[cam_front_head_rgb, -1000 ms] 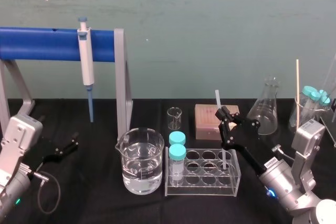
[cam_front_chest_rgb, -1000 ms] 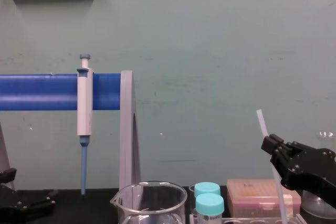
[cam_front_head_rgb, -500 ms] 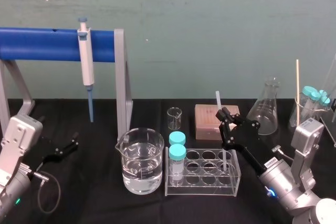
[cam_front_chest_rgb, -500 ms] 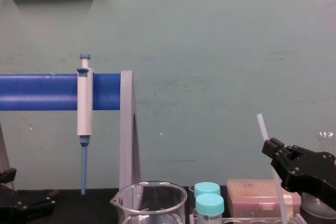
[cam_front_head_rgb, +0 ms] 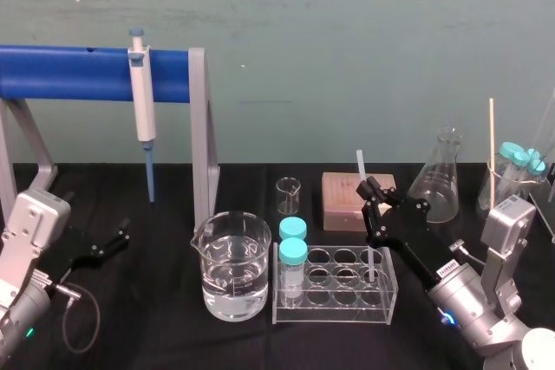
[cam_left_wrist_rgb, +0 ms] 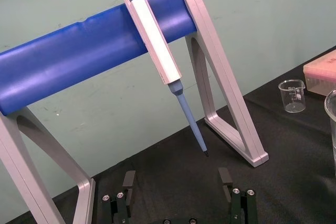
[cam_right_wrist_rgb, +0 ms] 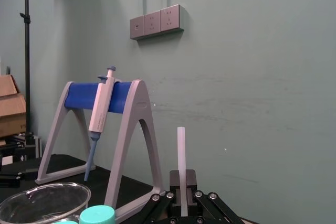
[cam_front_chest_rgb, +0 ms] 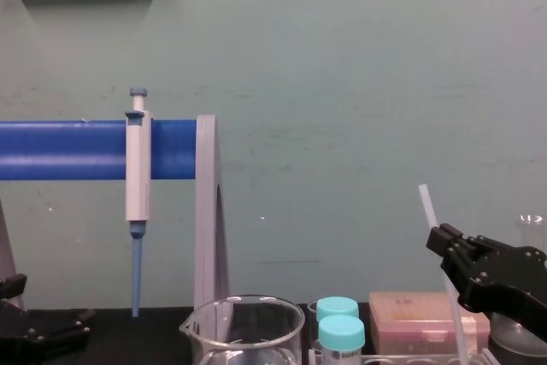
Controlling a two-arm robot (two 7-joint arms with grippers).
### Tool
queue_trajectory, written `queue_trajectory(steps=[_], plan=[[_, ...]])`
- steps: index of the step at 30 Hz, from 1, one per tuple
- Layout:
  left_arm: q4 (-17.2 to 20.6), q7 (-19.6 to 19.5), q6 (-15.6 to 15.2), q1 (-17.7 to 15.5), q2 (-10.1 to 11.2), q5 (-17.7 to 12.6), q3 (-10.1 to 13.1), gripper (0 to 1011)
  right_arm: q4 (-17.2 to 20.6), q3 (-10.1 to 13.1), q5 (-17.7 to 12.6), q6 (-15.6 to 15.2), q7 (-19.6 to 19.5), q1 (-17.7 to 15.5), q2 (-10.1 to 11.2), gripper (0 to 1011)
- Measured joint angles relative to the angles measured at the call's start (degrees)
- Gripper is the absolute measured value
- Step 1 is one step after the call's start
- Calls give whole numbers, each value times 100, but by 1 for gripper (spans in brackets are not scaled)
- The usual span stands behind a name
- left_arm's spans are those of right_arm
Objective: Pick up the stirring rod with one hand, then place it down.
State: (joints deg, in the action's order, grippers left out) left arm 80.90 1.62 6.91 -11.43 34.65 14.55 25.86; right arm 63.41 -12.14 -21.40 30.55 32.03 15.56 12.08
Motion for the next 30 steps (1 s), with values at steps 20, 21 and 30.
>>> queue_trajectory(steps=[20, 21, 30], plan=[[0, 0, 0, 0, 0, 0, 0, 1000, 3, 0, 5, 11, 0, -3, 0, 626], [0, 0, 0, 0, 0, 0, 0, 1000, 3, 0, 5, 11, 0, -3, 0, 673], [0, 0, 0, 0, 0, 0, 0, 1000, 3, 0, 4, 12, 0, -3, 0, 929]])
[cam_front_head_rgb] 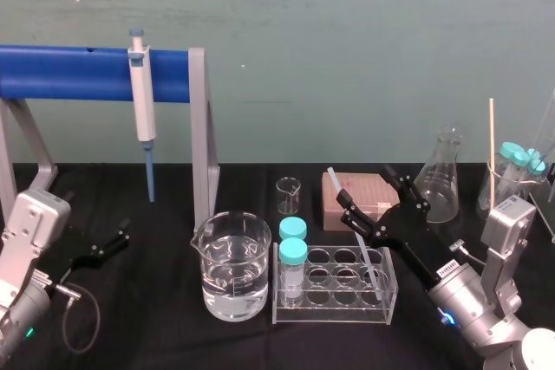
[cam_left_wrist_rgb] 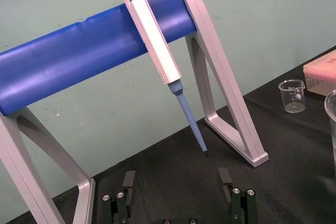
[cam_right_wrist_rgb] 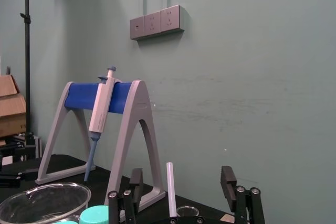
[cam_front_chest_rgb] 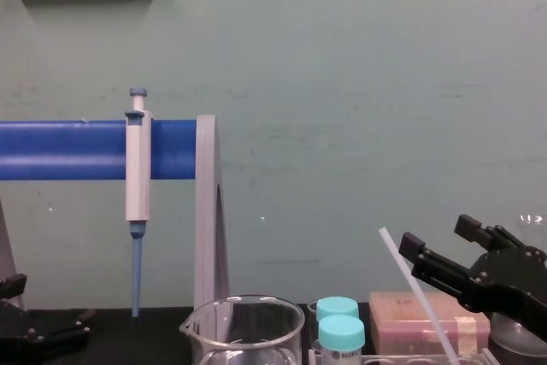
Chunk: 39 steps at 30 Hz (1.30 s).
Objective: Pick up the stirring rod with one hand, then place it down.
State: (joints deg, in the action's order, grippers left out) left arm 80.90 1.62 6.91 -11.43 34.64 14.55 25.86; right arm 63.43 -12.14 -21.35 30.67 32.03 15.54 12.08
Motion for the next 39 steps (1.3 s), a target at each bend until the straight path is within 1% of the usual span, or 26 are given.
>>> queue_trajectory(steps=[1, 2, 3, 12, 15, 17, 19, 20, 22, 23, 24, 25, 26, 27, 28, 29, 30, 31, 32, 33, 36, 37, 39], plan=[[0, 0, 0, 0, 0, 0, 0, 1000, 0, 0, 0, 0, 0, 0, 0, 973], [0, 0, 0, 0, 0, 0, 0, 1000, 0, 0, 0, 0, 0, 0, 0, 973], [0, 0, 0, 0, 0, 0, 0, 1000, 0, 0, 0, 0, 0, 0, 0, 1000], [0, 0, 0, 0, 0, 0, 0, 1000, 0, 0, 0, -1, 0, 0, 0, 1003], [0, 0, 0, 0, 0, 0, 0, 1000, 54, 10, 28, -22, -67, -18, 0, 1003], [0, 0, 0, 0, 0, 0, 0, 1000, 294, 89, 54, -163, -280, -102, -6, 1002], [0, 0, 0, 0, 0, 0, 0, 1000, 454, 149, 59, -271, -405, -161, -12, 1003], [0, 0, 0, 0, 0, 0, 0, 1000, 617, 212, 53, -399, -538, -225, -20, 1002], [0, 0, 0, 0, 0, 0, 0, 1000, 783, 267, 46, -544, -653, -289, -23, 1003], [0, 0, 0, 0, 0, 0, 0, 1000, 932, 327, 35, -683, -780, -348, -24, 1002], [0, 0, 0, 0, 0, 0, 0, 1000, 932, 327, 35, -683, -780, -348, -24, 1002], [0, 0, 0, 0, 0, 0, 0, 1000, 1101, 404, 12, -871, -928, -422, -32, 1002], [0, 0, 0, 0, 0, 0, 0, 1000, 1180, 445, -12, -958, -988, -456, -38, 1003], [0, 0, 0, 0, 0, 0, 0, 1000, 1323, 514, -67, -1196, -1127, -525, -46, 1003], [0, 0, 0, 0, 0, 0, 0, 1000, 1323, 514, -67, -1196, -1127, -525, -46, 1003], [0, 0, 0, 0, 0, 0, 0, 1000, 1463, 576, -121, -1435, -1246, -588, -52, 1002], [0, 0, 0, 0, 0, 0, 0, 1000, 1530, 607, -146, -1553, -1309, -622, -55, 1003], [0, 0, 0, 0, 0, 0, 0, 1000, 1661, 659, -195, -1811, -1440, -682, -60, 1003], [0, 0, 0, 0, 0, 0, 0, 1000, 1715, 680, -210, -1928, -1491, -712, -58, 1003], [0, 0, 0, 0, 0, 0, 0, 1000, 1811, 704, -230, -2123, -1594, -767, -52, 1003], [0, 0, 0, 0, 0, 0, 0, 1000, 1929, 728, -253, -2433, -1718, -840, -22, 1003], [0, 0, 0, 0, 0, 0, 0, 1000, 1984, 731, -269, -2622, -1767, -880, 7, 1003], [0, 0, 0, 0, 0, 0, 0, 1000, 2017, 728, -272, -2770, -1815, -904, 33, 1003]])
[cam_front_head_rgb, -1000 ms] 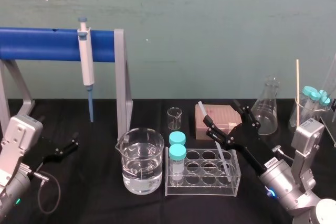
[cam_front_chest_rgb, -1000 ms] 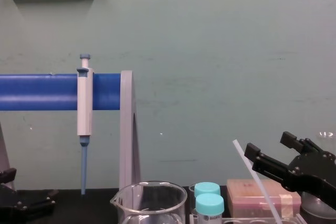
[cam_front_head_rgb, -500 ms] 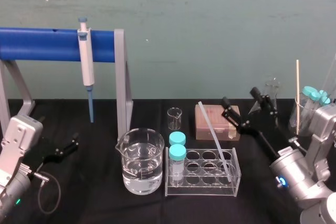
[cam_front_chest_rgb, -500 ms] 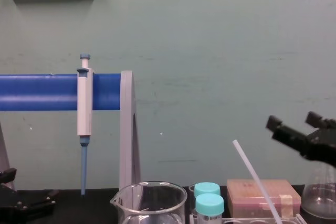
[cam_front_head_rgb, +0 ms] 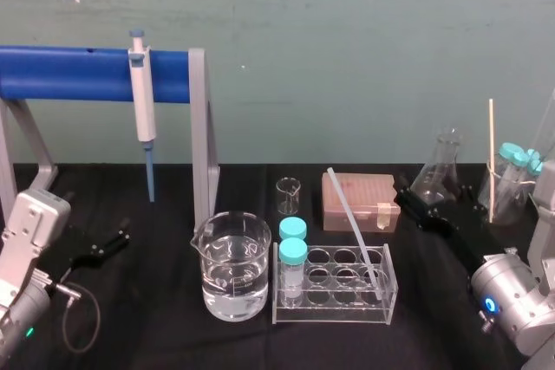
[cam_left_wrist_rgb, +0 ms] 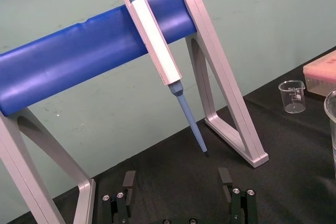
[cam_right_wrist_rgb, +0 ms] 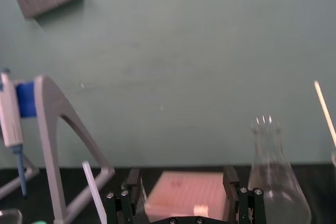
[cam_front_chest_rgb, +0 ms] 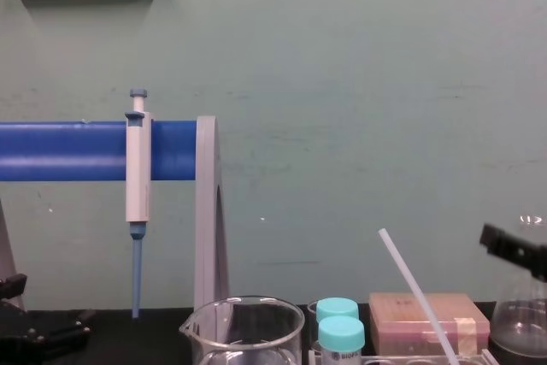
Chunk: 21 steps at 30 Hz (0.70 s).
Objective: Pick up the stirring rod with one hand, then place it down.
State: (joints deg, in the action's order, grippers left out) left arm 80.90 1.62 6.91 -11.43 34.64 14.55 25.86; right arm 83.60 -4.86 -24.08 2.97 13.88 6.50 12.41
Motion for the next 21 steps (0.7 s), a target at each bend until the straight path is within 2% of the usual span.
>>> queue_trajectory(steps=[4, 6, 21], plan=[[0, 0, 0, 0, 0, 0, 0, 1000, 29, -37, -20, -339, -76, -31, 65, 1003], [0, 0, 0, 0, 0, 0, 0, 1000, 26, -47, -32, -393, -79, -30, 77, 1003], [0, 0, 0, 0, 0, 0, 0, 1000, 6, -55, -47, -418, -79, -22, 83, 1003]])
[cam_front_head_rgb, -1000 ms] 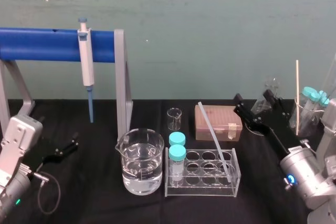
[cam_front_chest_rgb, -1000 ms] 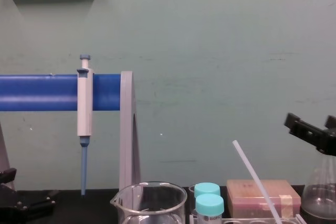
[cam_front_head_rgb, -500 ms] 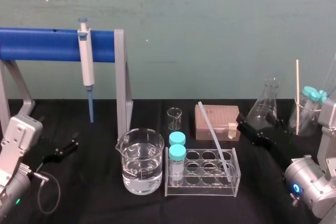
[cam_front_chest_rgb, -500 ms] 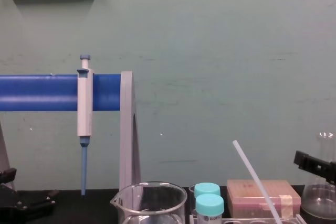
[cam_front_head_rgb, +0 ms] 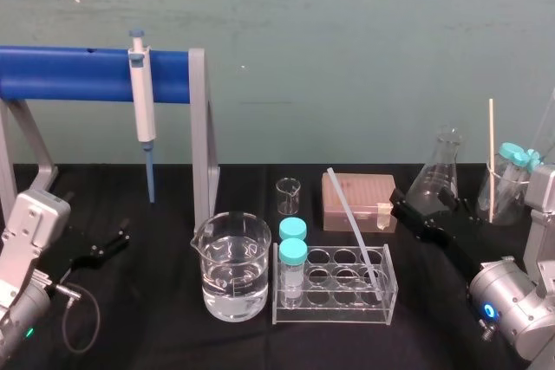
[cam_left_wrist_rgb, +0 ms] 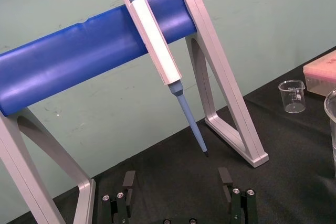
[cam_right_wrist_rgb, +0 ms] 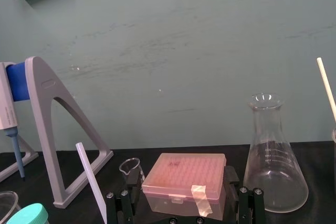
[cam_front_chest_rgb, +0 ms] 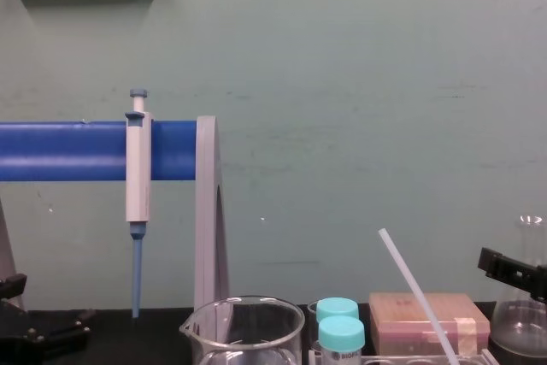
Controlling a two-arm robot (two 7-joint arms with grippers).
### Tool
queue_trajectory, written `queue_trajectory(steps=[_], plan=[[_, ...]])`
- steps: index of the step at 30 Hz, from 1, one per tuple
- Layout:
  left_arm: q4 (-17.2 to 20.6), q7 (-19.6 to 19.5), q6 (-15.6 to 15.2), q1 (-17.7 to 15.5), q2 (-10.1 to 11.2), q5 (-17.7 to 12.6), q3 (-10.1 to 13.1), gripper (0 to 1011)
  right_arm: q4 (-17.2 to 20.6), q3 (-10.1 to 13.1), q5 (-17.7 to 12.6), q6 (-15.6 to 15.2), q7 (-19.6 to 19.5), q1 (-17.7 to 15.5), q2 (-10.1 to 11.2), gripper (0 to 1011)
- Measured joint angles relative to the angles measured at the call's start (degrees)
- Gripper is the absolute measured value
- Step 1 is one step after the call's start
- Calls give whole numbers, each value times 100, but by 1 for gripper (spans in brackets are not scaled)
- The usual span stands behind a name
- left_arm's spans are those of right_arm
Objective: Pick up the stirring rod with one hand, then place it down.
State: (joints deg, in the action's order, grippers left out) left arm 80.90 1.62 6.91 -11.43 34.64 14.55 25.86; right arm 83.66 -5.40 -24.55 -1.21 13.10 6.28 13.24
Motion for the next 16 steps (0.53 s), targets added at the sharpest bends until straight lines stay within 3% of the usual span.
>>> queue_trajectory(steps=[16], plan=[[0, 0, 0, 0, 0, 0, 0, 1000, 0, 0, 16, 17, 2, 0, -2, 1003]])
